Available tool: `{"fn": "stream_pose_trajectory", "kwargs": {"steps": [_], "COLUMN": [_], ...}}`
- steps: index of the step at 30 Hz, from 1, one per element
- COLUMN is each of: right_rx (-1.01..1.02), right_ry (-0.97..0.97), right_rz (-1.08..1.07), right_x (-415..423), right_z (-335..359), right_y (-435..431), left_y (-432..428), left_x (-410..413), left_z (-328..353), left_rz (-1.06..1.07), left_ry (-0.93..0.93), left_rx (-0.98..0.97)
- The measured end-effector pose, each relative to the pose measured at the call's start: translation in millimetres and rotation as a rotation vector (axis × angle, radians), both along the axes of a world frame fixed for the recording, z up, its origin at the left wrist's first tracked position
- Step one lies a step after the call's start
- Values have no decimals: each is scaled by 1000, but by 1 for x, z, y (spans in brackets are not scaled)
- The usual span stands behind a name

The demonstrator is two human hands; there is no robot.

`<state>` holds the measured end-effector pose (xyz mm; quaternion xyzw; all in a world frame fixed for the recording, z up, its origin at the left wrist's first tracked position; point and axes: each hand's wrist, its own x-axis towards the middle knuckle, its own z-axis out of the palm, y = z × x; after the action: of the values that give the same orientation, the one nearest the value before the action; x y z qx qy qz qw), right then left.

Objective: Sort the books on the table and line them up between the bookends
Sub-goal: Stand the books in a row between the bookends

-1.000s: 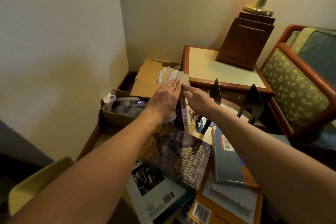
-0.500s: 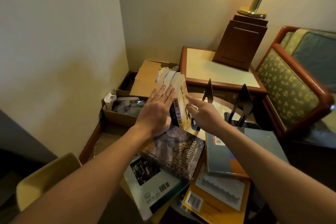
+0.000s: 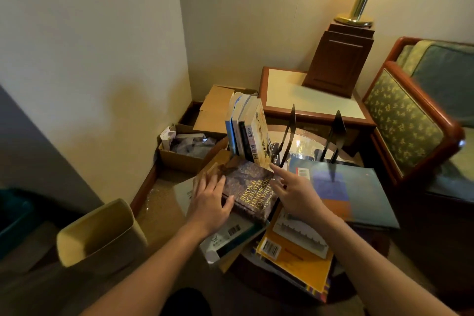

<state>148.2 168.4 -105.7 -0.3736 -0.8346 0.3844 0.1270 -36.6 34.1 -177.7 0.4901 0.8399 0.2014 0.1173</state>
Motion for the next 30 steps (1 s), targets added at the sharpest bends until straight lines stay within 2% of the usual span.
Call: {"fn": "stream_pose_trajectory", "kwargs": {"steps": [7, 15, 19, 25, 30], "right_rx": [132, 211, 232, 204, 216], "right_ry": [-133, -358, -349, -255, -172], "right_rz": [122, 143, 133, 87, 39], "right_x": [16, 9, -1, -13, -20], "right_z": [-14, -28, -20, -29, -36], "right_y": [-39, -64, -65, -61, -56], "left_y": [-25, -30, -21, -9, -1], "left_x": [4, -15, -32, -47, -60], "left_z": [-14, 1, 7, 5, 10], "left_rz": [60, 170, 242, 392, 431], "left_ry": [-4, -242, -418, -649, -945], "left_rx": [-29, -109, 7, 66, 181]}}
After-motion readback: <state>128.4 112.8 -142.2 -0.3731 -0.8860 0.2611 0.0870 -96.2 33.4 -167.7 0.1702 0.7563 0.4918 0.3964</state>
